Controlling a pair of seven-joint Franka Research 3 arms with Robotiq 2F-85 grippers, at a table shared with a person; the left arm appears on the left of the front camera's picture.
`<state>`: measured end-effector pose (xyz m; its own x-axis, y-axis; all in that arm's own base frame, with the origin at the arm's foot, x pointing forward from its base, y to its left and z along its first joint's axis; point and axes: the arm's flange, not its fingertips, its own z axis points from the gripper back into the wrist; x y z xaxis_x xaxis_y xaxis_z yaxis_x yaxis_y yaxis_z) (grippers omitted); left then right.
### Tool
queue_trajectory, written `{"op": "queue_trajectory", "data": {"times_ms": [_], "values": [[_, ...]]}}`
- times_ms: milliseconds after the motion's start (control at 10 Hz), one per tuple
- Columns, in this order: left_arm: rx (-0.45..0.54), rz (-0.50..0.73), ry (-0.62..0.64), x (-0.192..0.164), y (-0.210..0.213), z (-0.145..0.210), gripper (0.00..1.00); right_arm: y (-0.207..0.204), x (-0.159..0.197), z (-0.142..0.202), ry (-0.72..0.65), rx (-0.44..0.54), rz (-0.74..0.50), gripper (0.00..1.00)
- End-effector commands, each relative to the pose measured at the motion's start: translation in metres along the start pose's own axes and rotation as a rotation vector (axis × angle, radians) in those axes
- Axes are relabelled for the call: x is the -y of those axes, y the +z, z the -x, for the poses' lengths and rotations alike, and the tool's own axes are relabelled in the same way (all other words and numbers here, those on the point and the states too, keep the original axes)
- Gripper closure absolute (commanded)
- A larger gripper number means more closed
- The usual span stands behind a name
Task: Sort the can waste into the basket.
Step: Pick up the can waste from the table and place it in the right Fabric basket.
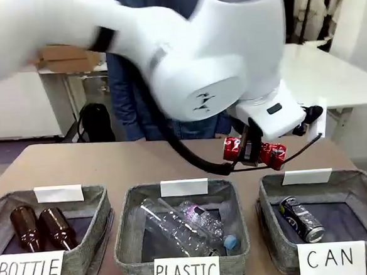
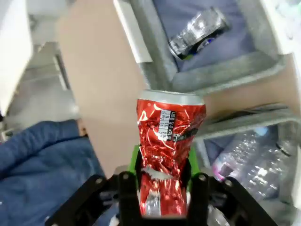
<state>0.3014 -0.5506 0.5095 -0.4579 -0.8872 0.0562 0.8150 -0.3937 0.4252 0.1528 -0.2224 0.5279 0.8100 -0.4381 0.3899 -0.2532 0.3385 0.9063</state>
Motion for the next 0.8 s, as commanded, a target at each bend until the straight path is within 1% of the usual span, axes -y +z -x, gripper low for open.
{"op": "queue_trajectory", "data": {"times_ms": [0, 100, 200, 400, 500, 700], "values": [[0.073, 0.093, -0.085, -0.047, -0.018, -0.061, 0.57, 0.032, 0.025, 0.013, -0.01, 0.145, 0.02, 0.0], [0.112, 0.119, -0.137, -0.059, -0.031, -0.084, 0.57, 0.0, 0.0, 0.0, 0.0, 0.0, 0.0, 0.0], [0.155, 0.143, -0.157, -0.063, -0.036, -0.102, 0.57, 0.0, 0.0, 0.0, 0.0, 0.0, 0.0, 0.0], [0.178, 0.152, -0.168, -0.053, -0.036, -0.119, 0.57, 0.0, 0.0, 0.0, 0.0, 0.0, 0.0, 0.0], [0.172, 0.16, -0.177, -0.044, -0.037, -0.122, 0.57, 0.0, 0.0, 0.0, 0.0, 0.0, 0.0, 0.0], [0.159, 0.16, -0.164, -0.038, -0.036, -0.118, 0.57, 0.0, 0.0, 0.0, 0.0, 0.0, 0.0, 0.0]]}}
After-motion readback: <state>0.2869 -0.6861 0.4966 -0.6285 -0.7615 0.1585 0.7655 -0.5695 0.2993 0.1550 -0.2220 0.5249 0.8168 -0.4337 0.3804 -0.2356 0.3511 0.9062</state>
